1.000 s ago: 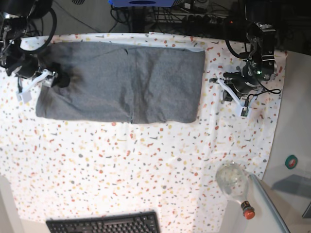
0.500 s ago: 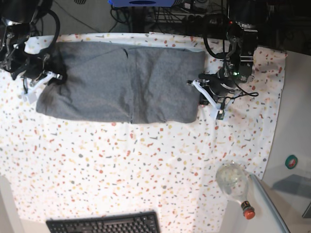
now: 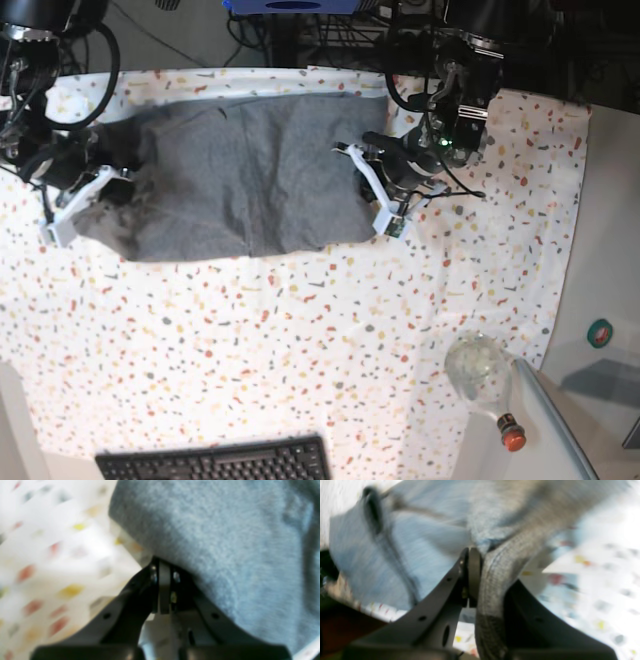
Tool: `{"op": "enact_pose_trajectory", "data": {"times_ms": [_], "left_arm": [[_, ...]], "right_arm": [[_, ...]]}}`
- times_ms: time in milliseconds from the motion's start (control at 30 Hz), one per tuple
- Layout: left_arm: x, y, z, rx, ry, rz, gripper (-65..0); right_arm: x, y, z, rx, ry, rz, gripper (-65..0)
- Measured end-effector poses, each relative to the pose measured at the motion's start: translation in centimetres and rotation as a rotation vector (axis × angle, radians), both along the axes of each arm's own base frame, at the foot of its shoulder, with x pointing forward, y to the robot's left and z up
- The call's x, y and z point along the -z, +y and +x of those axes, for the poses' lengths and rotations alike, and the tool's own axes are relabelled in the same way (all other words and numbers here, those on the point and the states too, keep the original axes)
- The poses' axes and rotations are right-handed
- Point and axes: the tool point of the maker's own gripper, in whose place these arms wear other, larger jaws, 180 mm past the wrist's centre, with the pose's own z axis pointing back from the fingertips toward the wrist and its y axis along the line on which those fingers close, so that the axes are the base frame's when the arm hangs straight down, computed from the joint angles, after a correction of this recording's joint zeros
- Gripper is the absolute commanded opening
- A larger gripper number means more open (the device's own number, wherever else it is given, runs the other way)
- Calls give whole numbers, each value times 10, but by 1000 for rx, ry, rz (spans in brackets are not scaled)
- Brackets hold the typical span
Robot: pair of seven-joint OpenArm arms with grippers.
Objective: Layout the t-shirt on the table in an organized manner, then fold the t-shirt properly
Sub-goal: 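Fold the shirt in half, bringing both grippers toward each other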
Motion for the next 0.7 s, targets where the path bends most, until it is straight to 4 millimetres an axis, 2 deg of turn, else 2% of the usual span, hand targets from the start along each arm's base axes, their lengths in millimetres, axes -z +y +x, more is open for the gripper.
{"op": "enact_pose_trajectory", "data": {"times_ms": [100,200,400,633,700], "left_arm": [[-2,-16,3,23,0,-19,-650],[0,-10,9,-32,-2,16,-650],[-3,-20,12,-4,-11,13,-650],[-2,-19,11,-5,-9,17,-650],[-2,-19,11,-4,-8,18,-650]], "right_arm": [[-16,31,-1,-56,-30,12,-650],[-26,55,-2,-104,-39,6,-650],[-43,106,-6,-173,-44,50,-650],[-40,141,-19,-197,17,81,-650],[-42,147,-16,-186,-7,91,-650]]}}
